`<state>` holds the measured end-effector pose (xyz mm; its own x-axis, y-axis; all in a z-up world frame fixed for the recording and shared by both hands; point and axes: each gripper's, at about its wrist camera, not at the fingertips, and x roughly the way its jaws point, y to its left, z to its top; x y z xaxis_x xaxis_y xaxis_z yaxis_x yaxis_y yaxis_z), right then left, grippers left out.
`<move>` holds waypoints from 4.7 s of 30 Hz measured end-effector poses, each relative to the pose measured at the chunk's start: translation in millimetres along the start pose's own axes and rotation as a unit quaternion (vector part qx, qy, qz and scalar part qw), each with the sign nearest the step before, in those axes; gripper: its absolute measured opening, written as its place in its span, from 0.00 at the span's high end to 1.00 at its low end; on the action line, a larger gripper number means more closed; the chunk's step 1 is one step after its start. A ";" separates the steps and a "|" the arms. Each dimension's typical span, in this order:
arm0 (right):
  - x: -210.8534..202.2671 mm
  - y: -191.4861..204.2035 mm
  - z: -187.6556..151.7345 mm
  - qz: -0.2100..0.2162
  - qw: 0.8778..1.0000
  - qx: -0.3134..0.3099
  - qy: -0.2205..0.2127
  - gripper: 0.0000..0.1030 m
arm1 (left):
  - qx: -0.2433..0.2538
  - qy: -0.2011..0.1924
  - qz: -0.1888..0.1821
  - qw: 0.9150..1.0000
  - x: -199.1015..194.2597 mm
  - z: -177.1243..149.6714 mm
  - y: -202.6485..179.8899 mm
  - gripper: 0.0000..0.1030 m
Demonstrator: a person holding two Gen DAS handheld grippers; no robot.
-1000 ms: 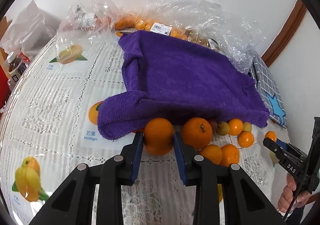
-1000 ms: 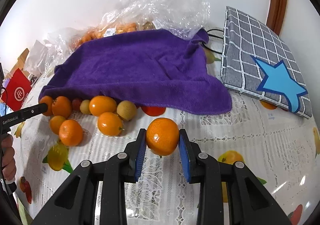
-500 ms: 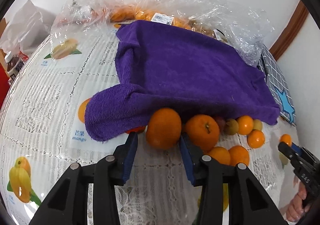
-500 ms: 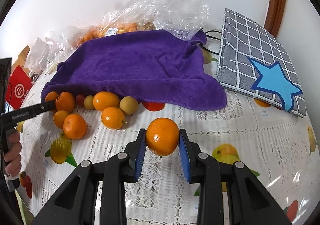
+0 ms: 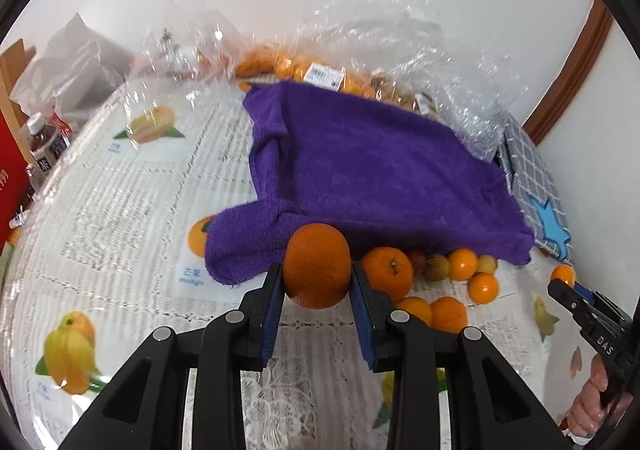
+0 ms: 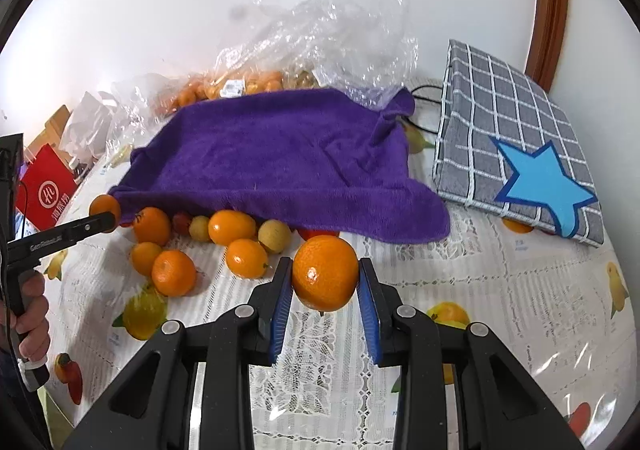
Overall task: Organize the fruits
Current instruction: 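Carry both held oranges over the purple towel with both grippers, then open both grippers to set the oranges onto the purple towel, then withdraw both open grippers from the towel back toward the fruit row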
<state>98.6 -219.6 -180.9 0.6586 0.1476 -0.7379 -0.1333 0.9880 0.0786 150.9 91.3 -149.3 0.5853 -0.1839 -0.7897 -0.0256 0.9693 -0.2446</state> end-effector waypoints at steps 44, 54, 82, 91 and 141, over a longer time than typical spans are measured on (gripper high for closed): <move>114.4 -12.9 97.3 -0.006 1.000 0.003 0.023 0.69 | 0.042 0.010 0.024 0.999 79.4 92.5 -32.5 0.70; 138.6 -5.1 88.6 -0.008 0.999 -0.008 0.044 0.69 | 0.045 0.026 0.039 0.998 94.9 84.6 -26.2 0.70; 125.8 1.1 81.6 -0.032 0.998 -0.013 0.053 0.52 | 0.066 0.049 0.039 0.996 106.1 74.9 -31.8 0.69; 98.4 -2.2 73.9 -0.042 0.999 0.010 0.025 0.46 | 0.070 0.045 0.043 0.996 108.9 72.3 -34.0 0.66; 49.0 -4.8 36.5 -0.039 0.997 0.067 0.030 0.49 | 0.074 -0.024 -0.037 0.996 66.2 69.2 -47.5 0.50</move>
<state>158.5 -215.5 -192.9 0.6171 0.0707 -0.7837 0.0192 0.9943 0.1049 246.9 44.4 -150.9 0.6188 -0.2520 -0.7441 0.1380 0.9673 -0.2128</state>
